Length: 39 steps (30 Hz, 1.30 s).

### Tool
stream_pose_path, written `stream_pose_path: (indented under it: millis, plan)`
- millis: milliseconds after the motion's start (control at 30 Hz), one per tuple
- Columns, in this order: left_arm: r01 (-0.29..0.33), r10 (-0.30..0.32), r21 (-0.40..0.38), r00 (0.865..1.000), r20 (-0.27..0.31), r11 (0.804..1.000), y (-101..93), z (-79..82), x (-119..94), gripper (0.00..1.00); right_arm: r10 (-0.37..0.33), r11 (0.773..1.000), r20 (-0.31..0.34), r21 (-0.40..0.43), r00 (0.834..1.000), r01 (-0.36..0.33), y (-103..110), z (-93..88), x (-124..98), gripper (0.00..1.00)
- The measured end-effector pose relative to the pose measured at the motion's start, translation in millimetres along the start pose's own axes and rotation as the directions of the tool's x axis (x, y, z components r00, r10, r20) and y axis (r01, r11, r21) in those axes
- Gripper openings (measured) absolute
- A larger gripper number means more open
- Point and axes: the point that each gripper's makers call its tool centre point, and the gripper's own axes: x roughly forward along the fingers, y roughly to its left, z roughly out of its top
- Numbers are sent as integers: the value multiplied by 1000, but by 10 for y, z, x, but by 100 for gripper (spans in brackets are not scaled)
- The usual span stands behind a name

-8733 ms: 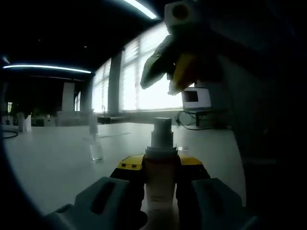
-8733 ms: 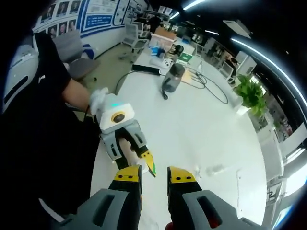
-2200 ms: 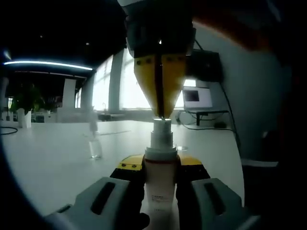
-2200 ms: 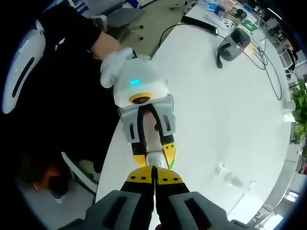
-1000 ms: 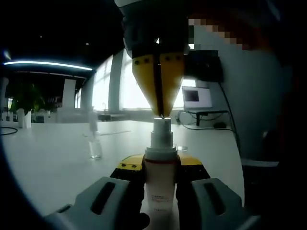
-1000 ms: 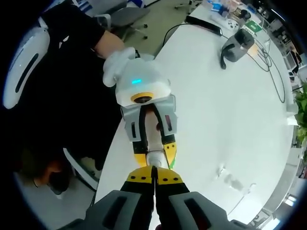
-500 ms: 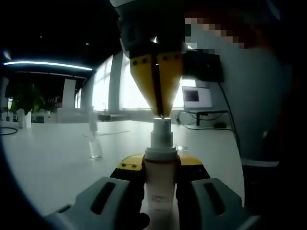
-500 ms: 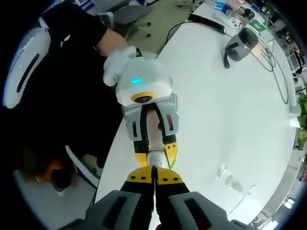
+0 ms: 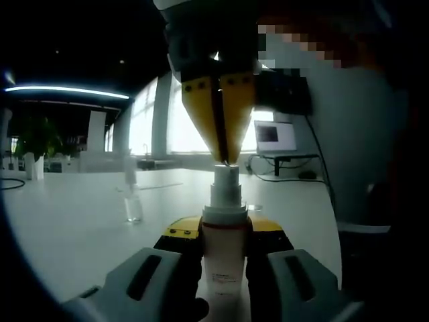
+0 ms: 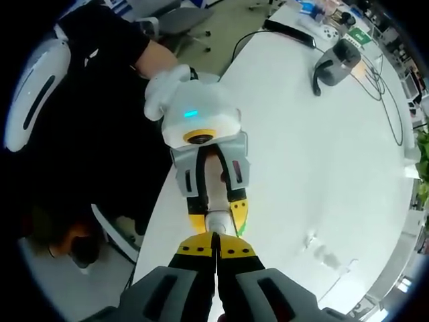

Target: Clamp pump bottle remove cover press pump head put on cover

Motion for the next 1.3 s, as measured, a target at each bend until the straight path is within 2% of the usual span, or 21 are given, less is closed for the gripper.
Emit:
stream_pose_path:
  millis: [833,1133,1300]
  plan:
    - [0,0,-1,1000,0,1000,7,-7,0,15,-11,1000,-5,15,1000,11,-3,3,14,0]
    - [-1,1,-1,1000,0,1000,0,-7,-2,15,-9,999,24,38,1000,8,-10,-2,54,0]
    - [-1,1,-1,1000,0,1000,4,-6,-1,15,-13,999,17,37,1000,13,-11,2,58,0]
